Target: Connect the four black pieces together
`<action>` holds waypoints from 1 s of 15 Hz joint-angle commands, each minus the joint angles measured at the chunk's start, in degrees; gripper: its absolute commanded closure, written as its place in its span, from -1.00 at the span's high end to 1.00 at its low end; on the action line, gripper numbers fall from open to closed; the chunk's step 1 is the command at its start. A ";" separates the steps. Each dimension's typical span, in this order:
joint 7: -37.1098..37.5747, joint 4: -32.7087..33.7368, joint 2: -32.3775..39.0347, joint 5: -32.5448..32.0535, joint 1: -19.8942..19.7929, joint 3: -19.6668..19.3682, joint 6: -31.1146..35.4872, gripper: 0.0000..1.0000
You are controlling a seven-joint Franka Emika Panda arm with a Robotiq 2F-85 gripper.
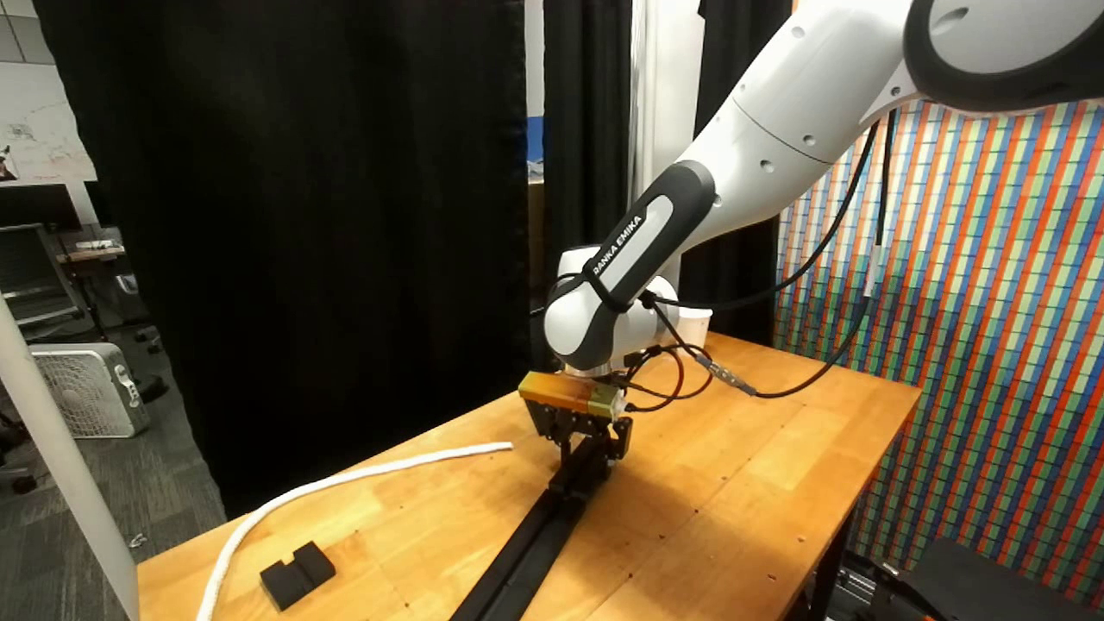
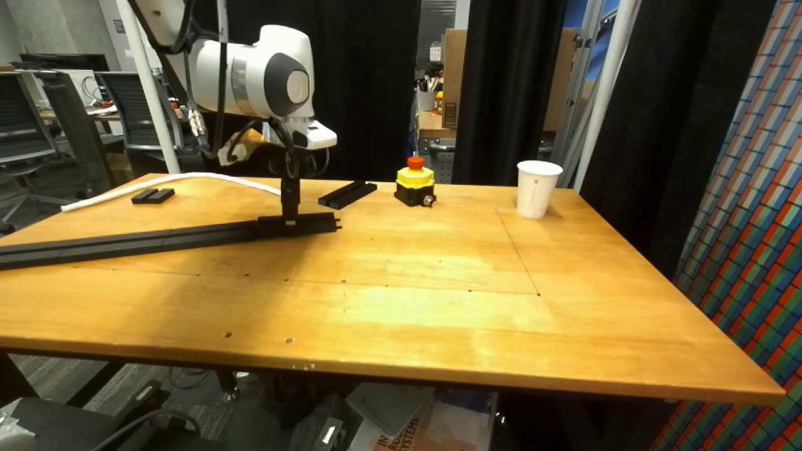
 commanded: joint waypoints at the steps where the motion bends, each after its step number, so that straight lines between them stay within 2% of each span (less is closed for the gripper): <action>1: 1.61 -1.25 -0.36 -0.74 0.44 0.27 0.33 -0.10; 15: 1.21 0.40 0.71 -0.79 0.47 0.50 -0.17 -0.10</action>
